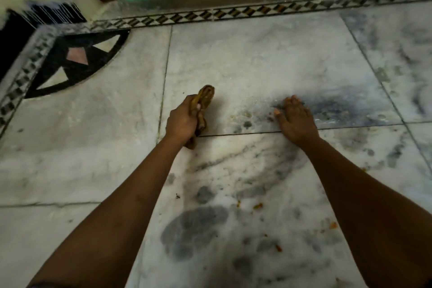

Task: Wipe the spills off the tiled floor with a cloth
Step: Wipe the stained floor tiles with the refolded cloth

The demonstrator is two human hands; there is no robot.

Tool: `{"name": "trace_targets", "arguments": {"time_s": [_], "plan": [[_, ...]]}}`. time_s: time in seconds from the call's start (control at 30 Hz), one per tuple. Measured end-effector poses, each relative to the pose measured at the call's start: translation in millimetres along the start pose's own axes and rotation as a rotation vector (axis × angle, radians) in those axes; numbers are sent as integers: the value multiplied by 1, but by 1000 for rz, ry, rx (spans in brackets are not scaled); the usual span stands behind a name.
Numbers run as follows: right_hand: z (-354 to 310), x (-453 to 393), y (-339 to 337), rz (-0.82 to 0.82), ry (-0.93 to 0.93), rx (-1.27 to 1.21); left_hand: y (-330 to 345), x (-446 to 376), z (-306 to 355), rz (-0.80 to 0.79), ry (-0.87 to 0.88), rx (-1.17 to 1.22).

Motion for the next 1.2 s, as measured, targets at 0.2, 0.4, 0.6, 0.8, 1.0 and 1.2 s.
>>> {"name": "trace_targets", "arguments": {"time_s": [0.2,0.4,0.6,0.8,1.0,1.2], "plan": [[-29,92,-19,87,-143,107,-32,54,-13,-106,-22,316],[-52,160,-7,33,-159,96,-82,110,-37,-56,-38,337],[-63,221,-9,-52,-166,119,-117,148,-53,10,-42,343],[-46,253,-14,-115,-193,218,-75,178,-61,-2,-28,295],[-22,269,0,-152,-172,230,-24,184,-45,15,101,-31],[-10,260,32,-201,-253,307,58,172,-58,-212,208,-525]]}}
Point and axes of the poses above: each hand's wrist, its own x-axis away from the middle knuckle, its own y-axis out of the palm, z = x × y, the point moved 6 cm from there along -x, towards the middle knuckle, and after that the axes turned 9 degrees about -y, right-handed, at the moved point
